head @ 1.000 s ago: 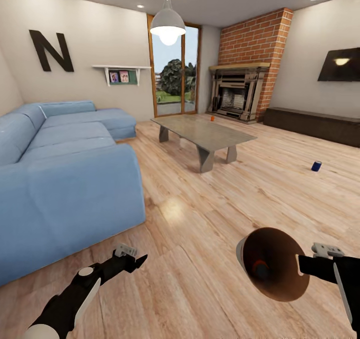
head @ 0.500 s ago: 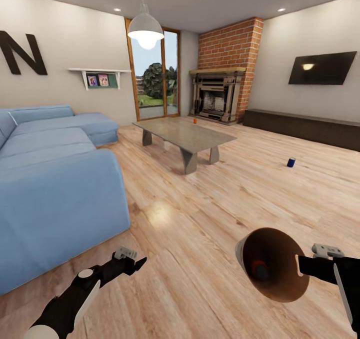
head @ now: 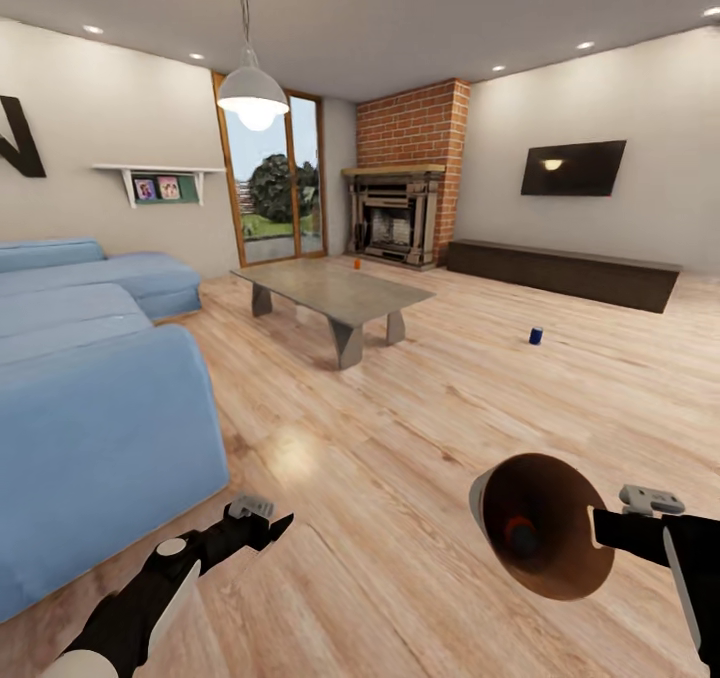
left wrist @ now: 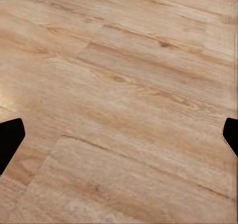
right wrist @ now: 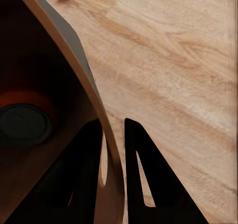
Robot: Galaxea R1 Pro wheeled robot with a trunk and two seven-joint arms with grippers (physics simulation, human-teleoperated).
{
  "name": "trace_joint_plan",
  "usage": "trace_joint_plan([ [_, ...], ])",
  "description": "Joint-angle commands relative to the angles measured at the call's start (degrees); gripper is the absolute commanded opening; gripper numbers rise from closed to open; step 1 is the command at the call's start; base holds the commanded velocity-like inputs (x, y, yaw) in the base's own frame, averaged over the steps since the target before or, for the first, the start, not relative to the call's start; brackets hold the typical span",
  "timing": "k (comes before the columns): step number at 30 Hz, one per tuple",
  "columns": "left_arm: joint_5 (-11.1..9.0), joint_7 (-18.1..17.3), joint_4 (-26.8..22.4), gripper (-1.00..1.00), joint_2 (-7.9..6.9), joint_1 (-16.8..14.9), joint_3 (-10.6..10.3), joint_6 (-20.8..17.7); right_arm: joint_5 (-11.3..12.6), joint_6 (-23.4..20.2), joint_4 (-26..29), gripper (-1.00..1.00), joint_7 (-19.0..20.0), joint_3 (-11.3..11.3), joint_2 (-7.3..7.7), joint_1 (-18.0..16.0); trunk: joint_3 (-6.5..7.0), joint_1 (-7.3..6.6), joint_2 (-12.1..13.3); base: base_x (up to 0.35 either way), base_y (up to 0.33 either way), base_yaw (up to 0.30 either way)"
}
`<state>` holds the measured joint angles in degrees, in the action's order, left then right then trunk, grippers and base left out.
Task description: Put the three can of soda from the living room inside the tash can in the kitchen.
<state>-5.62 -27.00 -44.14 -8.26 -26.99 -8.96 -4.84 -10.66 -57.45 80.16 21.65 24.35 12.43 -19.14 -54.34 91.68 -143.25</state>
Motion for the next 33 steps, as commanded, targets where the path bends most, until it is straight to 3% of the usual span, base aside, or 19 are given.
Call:
trace_joint_plan([
  [1, 0.0, 0.0, 0.0, 1.00, 0.00, 0.0, 0.0, 0.0, 1.2, -0.1, 0.0, -1.00, 0.1, 0.0, -0.14, 0.0, 0.24, -0.15, 0.3, 0.000, 0.000, -0.234],
  [9, 0.1, 0.0, 0.1, 1.00, 0.00, 0.0, -0.1, 0.0, 0.9, 0.0, 0.0, -1.00, -0.1, -0.1, -1.36, 0.0, 1.97, -1.91, 3.5, 0.000, 0.000, -0.234],
  [30, 0.1, 0.0, 0.5, 1.00, 0.00, 0.0, -0.1, 0.0, 1.2, 0.0, -0.5, -1.00, -0.3, -0.1, -1.65, 0.0, 6.05, -6.52, 11.9, 0.000, 0.000, -0.226],
  [33, 0.1, 0.0, 0.5, 1.00, 0.00, 0.0, -0.1, 0.6, 1.2, 0.0, -0.6, -1.00, -0.3, 0.0, -2.25, 0.0, 6.37, -7.18, 13.1, 0.000, 0.000, -0.135],
])
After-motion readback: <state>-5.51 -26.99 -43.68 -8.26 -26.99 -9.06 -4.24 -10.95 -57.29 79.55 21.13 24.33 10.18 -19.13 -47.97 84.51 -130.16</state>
